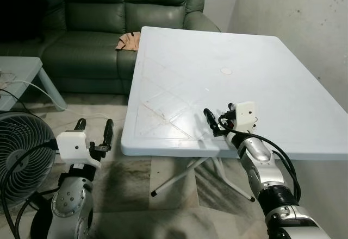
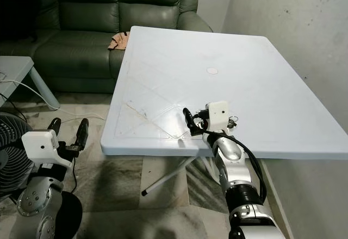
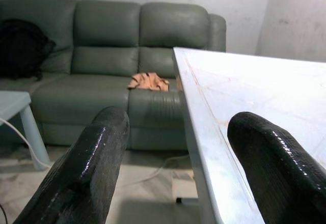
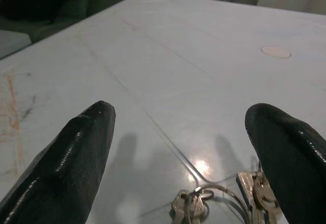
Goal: Hang keys on a hook
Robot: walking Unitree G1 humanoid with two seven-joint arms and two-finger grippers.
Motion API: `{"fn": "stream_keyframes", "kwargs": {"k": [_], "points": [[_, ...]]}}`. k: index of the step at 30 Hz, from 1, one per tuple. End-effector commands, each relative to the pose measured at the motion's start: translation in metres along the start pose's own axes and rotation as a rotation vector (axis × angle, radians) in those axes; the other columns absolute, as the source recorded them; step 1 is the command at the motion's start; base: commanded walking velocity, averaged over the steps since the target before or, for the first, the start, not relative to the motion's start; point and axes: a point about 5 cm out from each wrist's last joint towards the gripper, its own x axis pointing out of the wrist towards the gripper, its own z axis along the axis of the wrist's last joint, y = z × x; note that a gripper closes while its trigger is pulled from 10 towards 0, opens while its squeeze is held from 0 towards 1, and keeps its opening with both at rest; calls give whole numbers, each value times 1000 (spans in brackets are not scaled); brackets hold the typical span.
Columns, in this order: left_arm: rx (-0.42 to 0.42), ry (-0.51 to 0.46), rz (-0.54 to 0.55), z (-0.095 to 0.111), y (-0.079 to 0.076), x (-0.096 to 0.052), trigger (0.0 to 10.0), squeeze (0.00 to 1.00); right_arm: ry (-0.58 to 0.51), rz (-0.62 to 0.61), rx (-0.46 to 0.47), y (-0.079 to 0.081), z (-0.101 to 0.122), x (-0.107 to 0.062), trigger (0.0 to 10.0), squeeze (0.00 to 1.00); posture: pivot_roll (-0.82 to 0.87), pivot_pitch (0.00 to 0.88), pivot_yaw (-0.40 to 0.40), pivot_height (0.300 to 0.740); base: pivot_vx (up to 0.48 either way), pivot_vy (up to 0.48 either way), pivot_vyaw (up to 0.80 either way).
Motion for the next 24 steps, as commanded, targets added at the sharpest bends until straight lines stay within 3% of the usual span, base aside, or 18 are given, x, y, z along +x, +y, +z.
{"fn": "stream_keyframes", "kwargs": {"k": [1, 16, 20, 21, 24], "points": [[3, 1, -12, 3, -4, -2, 10000, 0, 5, -4, -15, -1, 4, 0, 10000, 0, -33, 60, -93, 728, 0, 0, 0], [1, 47, -17, 1, -9, -16, 10000, 0, 106, -46, -25, 6, -7, -7, 10000, 0, -29, 90, -106, 728, 0, 0, 0], [3, 50, -15, 2, -9, -17, 10000, 0, 118, -45, -29, 7, -6, -7, 9725, 0, -28, 91, -107, 728, 0, 0, 0], [3, 50, -15, 2, -9, -17, 10000, 0, 118, -45, -29, 7, -6, -7, 9137, 0, -28, 91, -107, 728, 0, 0, 0], [6, 54, -11, 2, -9, -18, 10000, 0, 123, -44, -21, 8, -7, -8, 9137, 0, -23, 93, -108, 728, 0, 0, 0]]}}
